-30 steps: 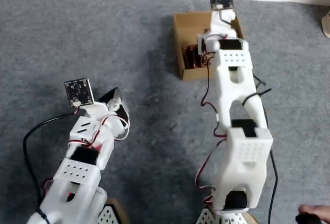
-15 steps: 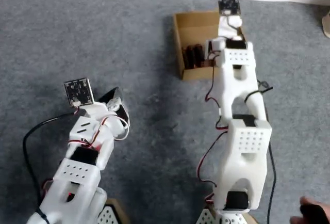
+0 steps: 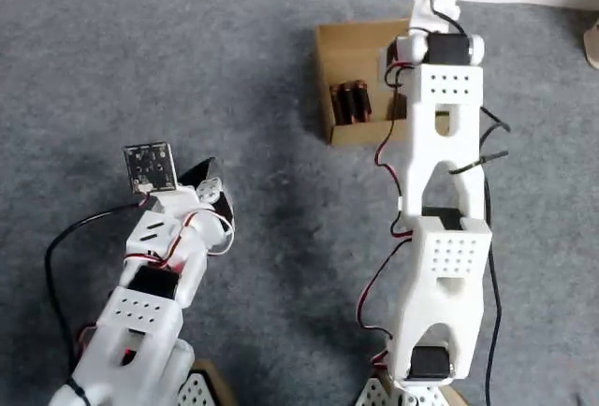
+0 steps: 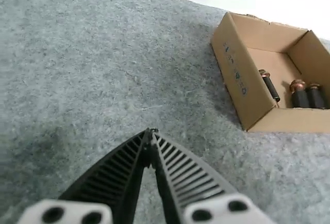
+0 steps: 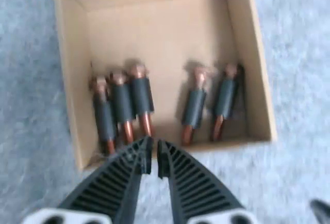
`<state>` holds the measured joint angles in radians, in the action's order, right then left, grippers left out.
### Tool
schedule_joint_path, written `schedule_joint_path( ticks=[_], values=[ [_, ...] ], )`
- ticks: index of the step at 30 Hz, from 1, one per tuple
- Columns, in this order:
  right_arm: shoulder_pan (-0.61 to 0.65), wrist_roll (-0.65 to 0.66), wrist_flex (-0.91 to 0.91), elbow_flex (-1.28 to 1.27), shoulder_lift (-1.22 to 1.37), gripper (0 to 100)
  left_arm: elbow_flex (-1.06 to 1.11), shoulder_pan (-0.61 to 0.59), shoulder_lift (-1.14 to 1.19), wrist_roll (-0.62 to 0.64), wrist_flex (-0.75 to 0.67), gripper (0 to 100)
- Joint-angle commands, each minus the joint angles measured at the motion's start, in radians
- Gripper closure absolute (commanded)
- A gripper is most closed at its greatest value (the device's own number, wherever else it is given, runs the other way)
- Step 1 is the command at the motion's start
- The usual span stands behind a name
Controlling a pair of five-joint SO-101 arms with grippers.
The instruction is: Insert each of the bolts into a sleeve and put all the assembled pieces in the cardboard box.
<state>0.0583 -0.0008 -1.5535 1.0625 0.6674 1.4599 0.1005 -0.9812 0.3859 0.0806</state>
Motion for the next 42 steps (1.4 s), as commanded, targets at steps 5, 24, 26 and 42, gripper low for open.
schedule_joint_path(
  ticks=[5, 24, 26, 42],
  values=[
    [0.01, -0.055, -0.209, 0.081, -0.022, 99.5, -0.079, -0.104, -0.031, -0.16, 0.307, 99],
    [0.012, -0.118, -0.206, -0.249, -0.031, 99.5, -0.016, -0.38, -0.031, -0.419, 0.733, 99],
    [0.012, -0.126, -0.206, -0.252, -0.031, 99.5, 0.027, -0.381, -0.031, -0.446, 0.701, 99],
    [-0.042, -0.14, -0.17, -0.311, -0.305, 99.5, 0.071, -0.381, -0.031, -0.512, 0.687, 99]
  ],
)
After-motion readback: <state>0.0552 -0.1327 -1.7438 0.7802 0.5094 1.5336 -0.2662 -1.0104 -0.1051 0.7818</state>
